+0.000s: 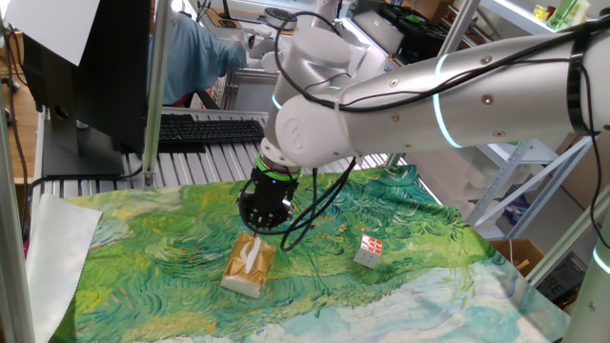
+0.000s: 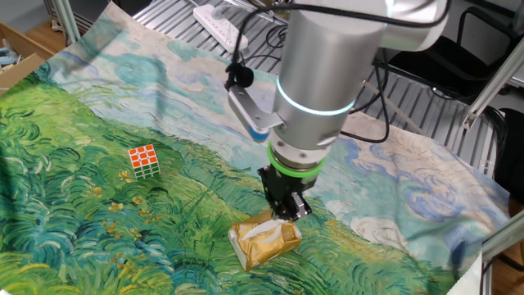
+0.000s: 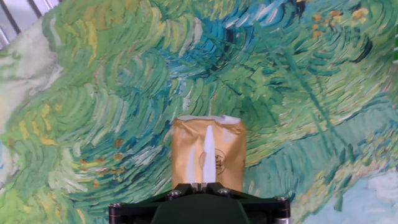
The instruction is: Pull out a napkin
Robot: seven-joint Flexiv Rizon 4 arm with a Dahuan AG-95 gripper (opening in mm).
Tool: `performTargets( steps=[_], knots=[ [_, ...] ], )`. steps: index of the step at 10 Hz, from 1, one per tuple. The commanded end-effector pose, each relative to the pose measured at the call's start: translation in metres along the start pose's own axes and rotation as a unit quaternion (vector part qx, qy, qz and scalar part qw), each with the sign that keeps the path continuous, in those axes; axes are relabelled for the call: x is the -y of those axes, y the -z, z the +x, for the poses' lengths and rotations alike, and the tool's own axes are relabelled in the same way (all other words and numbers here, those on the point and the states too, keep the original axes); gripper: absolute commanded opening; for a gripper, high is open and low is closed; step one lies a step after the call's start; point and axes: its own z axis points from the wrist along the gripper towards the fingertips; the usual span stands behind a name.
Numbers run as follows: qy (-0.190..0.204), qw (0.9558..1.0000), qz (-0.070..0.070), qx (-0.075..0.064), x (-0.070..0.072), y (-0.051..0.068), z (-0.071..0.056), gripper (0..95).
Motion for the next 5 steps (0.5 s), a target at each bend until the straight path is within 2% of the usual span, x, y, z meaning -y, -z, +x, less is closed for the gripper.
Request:
performTargets(
  steps=[1,5],
  knots=[
    [0.011,0.9998,0.014,0.008,0.0018,-0.0003,0.0009,0.0],
    [0.015,0.9998,0.012,0.008,0.0055,-0.0024,-0.0008,0.0]
  ],
)
